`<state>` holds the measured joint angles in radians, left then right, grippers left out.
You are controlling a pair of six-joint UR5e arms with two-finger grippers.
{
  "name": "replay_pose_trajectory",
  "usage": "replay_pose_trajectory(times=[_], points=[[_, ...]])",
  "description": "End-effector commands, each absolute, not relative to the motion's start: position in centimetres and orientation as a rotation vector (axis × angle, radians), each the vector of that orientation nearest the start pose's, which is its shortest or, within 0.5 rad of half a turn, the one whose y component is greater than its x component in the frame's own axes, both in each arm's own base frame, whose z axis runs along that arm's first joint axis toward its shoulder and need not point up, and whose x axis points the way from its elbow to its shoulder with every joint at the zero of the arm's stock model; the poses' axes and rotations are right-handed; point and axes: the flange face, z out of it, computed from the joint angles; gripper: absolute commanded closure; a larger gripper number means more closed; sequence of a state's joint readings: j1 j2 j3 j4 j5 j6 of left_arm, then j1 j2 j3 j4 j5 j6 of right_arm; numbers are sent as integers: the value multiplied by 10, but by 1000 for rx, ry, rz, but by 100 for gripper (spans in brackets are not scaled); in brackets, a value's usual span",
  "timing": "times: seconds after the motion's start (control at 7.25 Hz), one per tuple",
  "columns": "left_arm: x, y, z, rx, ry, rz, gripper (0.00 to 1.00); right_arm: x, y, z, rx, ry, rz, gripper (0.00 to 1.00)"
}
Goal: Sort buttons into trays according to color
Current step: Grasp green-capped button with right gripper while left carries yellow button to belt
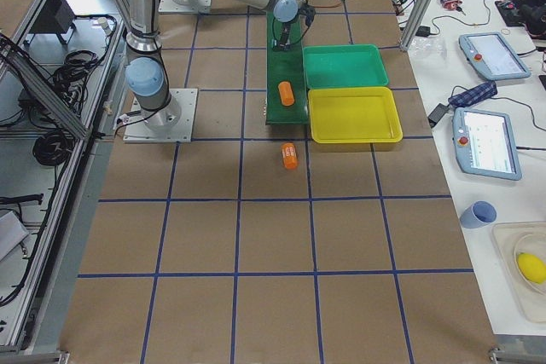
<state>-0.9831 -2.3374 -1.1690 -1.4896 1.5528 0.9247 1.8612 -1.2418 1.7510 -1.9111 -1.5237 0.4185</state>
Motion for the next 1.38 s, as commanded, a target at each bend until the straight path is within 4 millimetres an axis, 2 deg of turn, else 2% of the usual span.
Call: replay_pose_trajectory(times=[0.0,0.14,0.28,0.41,0.55,0.69,0.83,0.96,1.1,1.24], points=[[223,-661,253,278,3326,506,100,286,-504,253,204,3138,291,1],[179,-640,274,115,3299,556,100,284,-506,246,212,3143,310,18],[139,-614,283,-19,3288,597,100,281,-509,244,229,3142,313,53],[96,-595,292,-161,3246,621,100,270,-512,245,257,3146,329,93],[45,-585,304,-241,3200,612,100,266,-513,247,272,3138,334,100],[-2,-576,311,-282,3192,614,100,265,-516,254,274,3135,316,100],[-35,-563,305,-336,3194,643,100,259,-520,267,292,3131,275,100],[-54,-548,293,-370,3184,612,100,240,-530,294,332,3119,201,100],[-79,-534,283,-303,3197,522,100,202,-553,311,348,3095,139,100],[-122,-522,277,-188,3195,440,100,158,-572,316,388,3092,122,100]])
